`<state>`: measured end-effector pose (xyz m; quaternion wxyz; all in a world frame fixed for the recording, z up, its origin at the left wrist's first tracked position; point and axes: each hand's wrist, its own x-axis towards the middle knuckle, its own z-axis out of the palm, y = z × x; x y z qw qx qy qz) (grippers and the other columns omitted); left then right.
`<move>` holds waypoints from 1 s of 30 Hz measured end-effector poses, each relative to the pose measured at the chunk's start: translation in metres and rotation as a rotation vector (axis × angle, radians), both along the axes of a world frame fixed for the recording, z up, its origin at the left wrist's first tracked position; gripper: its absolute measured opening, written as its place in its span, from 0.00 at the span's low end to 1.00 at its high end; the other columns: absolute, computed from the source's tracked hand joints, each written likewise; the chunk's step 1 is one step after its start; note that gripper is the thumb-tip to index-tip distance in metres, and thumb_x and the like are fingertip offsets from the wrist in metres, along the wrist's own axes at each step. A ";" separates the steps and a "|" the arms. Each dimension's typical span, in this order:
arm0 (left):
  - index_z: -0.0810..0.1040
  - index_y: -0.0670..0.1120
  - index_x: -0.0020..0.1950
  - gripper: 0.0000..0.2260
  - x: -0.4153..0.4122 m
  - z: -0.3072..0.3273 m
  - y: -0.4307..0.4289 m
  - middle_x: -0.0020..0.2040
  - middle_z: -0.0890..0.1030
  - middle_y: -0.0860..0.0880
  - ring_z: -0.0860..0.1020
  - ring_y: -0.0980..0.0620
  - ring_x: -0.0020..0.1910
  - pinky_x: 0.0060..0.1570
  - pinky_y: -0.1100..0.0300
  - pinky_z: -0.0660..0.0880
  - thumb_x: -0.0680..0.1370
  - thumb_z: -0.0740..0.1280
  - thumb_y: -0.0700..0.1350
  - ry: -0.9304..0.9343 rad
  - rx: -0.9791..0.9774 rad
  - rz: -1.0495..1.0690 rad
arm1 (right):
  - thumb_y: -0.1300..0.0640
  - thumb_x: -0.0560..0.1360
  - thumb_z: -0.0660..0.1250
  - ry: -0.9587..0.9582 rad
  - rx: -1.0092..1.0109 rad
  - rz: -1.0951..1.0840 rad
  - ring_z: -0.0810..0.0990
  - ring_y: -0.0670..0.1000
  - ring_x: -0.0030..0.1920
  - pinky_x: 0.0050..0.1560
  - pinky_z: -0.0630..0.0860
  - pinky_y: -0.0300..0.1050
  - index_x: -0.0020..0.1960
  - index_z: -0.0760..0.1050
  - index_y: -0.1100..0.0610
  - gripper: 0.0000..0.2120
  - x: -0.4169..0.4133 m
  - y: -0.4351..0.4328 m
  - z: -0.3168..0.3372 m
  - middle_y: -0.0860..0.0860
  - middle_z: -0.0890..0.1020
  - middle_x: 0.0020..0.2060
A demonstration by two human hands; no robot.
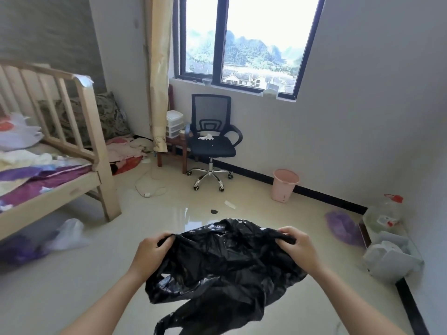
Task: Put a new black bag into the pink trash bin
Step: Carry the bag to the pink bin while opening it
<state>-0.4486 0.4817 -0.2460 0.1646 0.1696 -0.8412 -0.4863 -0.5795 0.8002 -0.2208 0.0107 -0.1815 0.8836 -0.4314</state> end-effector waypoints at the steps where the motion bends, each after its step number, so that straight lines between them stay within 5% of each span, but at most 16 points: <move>1: 0.82 0.46 0.44 0.06 -0.012 -0.002 -0.008 0.39 0.83 0.50 0.79 0.52 0.42 0.41 0.62 0.70 0.76 0.65 0.40 -0.017 0.001 0.017 | 0.66 0.70 0.70 -0.007 0.005 0.002 0.80 0.52 0.41 0.44 0.73 0.36 0.43 0.79 0.55 0.07 -0.018 -0.011 -0.002 0.54 0.83 0.39; 10: 0.82 0.42 0.45 0.06 -0.165 -0.019 -0.082 0.41 0.83 0.46 0.79 0.48 0.44 0.46 0.56 0.72 0.76 0.65 0.39 -0.019 0.041 0.007 | 0.66 0.70 0.69 -0.012 0.069 -0.068 0.79 0.54 0.41 0.48 0.75 0.51 0.41 0.80 0.58 0.05 -0.167 -0.087 -0.021 0.52 0.82 0.36; 14: 0.82 0.42 0.45 0.06 -0.258 -0.010 -0.109 0.41 0.83 0.46 0.78 0.47 0.44 0.49 0.53 0.72 0.76 0.65 0.39 -0.010 0.037 -0.090 | 0.65 0.70 0.68 -0.031 0.080 -0.193 0.78 0.53 0.41 0.46 0.73 0.47 0.41 0.79 0.57 0.04 -0.220 -0.101 -0.011 0.51 0.81 0.36; 21: 0.79 0.50 0.39 0.09 -0.402 -0.010 -0.118 0.37 0.81 0.54 0.78 0.54 0.40 0.40 0.67 0.69 0.76 0.65 0.38 0.000 0.065 -0.250 | 0.65 0.71 0.68 -0.016 0.129 -0.434 0.77 0.51 0.39 0.40 0.68 0.42 0.40 0.79 0.56 0.05 -0.291 -0.108 -0.013 0.47 0.79 0.34; 24: 0.79 0.49 0.38 0.10 -0.458 -0.022 -0.100 0.36 0.81 0.51 0.78 0.50 0.40 0.40 0.63 0.70 0.76 0.65 0.37 -0.029 0.083 -0.292 | 0.65 0.71 0.67 -0.067 0.115 -0.488 0.77 0.52 0.39 0.39 0.69 0.41 0.38 0.77 0.53 0.08 -0.326 -0.096 -0.023 0.47 0.80 0.34; 27: 0.79 0.46 0.38 0.09 -0.515 -0.029 -0.078 0.35 0.80 0.48 0.76 0.50 0.38 0.38 0.70 0.69 0.76 0.64 0.36 -0.020 0.104 -0.305 | 0.66 0.71 0.67 -0.078 0.068 -0.525 0.79 0.53 0.42 0.43 0.71 0.42 0.41 0.79 0.55 0.07 -0.372 -0.076 -0.028 0.50 0.81 0.36; 30: 0.80 0.44 0.40 0.08 -0.572 -0.028 -0.055 0.38 0.81 0.46 0.77 0.48 0.41 0.42 0.59 0.69 0.76 0.63 0.37 -0.023 0.101 -0.310 | 0.66 0.71 0.67 -0.052 0.031 -0.536 0.79 0.52 0.45 0.49 0.72 0.44 0.46 0.79 0.57 0.07 -0.423 -0.056 -0.029 0.50 0.81 0.40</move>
